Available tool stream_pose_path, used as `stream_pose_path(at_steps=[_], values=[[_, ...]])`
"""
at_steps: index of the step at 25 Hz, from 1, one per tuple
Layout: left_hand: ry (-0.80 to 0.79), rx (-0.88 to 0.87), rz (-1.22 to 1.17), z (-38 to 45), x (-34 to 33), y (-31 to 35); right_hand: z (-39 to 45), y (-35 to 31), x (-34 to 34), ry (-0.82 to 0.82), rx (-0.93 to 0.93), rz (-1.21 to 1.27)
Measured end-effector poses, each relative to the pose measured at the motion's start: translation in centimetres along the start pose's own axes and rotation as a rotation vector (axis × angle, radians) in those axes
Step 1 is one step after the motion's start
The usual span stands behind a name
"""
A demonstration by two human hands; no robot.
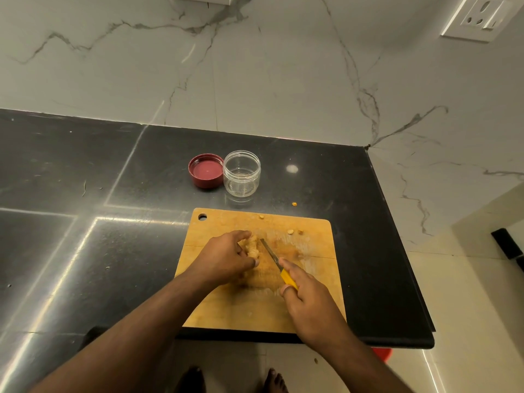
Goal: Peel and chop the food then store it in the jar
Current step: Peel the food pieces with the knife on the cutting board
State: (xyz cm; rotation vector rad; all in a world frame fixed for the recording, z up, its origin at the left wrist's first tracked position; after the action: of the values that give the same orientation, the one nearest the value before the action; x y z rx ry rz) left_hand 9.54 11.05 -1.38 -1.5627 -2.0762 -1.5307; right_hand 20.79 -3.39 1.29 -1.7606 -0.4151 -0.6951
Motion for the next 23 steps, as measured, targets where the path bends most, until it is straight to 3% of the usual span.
stream_pose_path(at_steps=[14,23], values=[[0.041,-0.005,-0.032,-0.4,-0.4,-0.1,-1.2,-2.1,-1.3,-0.058,0.001,-0.094],[0.102,-0.016,-0.145,-0.3,1.1,-1.5,-1.3,-1.6,0.2,0.01,-0.026,-0.038]])
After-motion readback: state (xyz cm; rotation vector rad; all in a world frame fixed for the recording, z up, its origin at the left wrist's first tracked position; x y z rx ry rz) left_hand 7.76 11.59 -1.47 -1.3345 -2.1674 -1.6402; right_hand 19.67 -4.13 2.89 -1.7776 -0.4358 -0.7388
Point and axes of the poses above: each hand's wrist, its own z-axis towards the middle knuckle, its own x-axis out of the back of the hand, y = z × x, the point moved 8 cm from there along z, towards the middle knuckle, and after that the axes turned 7 degrees about x, right-handed, at the moved point
